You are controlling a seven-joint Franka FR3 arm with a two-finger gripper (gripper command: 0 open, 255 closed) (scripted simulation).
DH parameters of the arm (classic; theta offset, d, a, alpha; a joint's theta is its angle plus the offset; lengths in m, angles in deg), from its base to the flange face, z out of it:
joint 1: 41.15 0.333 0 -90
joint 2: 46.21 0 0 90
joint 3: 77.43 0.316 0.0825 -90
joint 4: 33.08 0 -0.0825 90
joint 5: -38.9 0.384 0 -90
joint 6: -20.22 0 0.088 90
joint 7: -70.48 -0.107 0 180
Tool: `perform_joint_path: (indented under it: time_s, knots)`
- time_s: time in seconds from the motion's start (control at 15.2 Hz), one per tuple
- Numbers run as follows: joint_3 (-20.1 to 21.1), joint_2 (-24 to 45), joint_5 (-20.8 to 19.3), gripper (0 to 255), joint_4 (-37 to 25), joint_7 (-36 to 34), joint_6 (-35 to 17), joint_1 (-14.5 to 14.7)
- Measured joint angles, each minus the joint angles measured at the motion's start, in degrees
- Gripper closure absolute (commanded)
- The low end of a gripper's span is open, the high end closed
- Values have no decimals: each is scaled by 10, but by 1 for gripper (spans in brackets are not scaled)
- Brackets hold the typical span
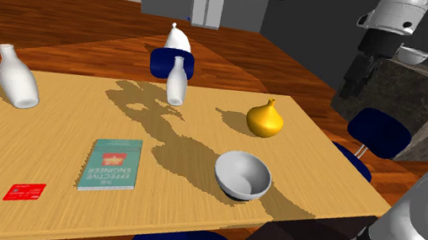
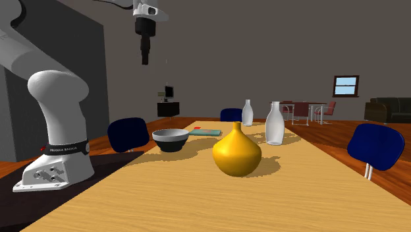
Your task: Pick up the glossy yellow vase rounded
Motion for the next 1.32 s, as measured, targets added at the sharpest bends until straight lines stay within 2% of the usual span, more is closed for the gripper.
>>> perform_joint_path:
  time_s: [0.2,0.59,1.32]
  knots:
    - [-6,22,-7,0,-1,8,-20,-2]
    - [-27,109,-29,0,3,39,-114,-8]
    - [-73,328,-48,0,-82,103,-259,-19]
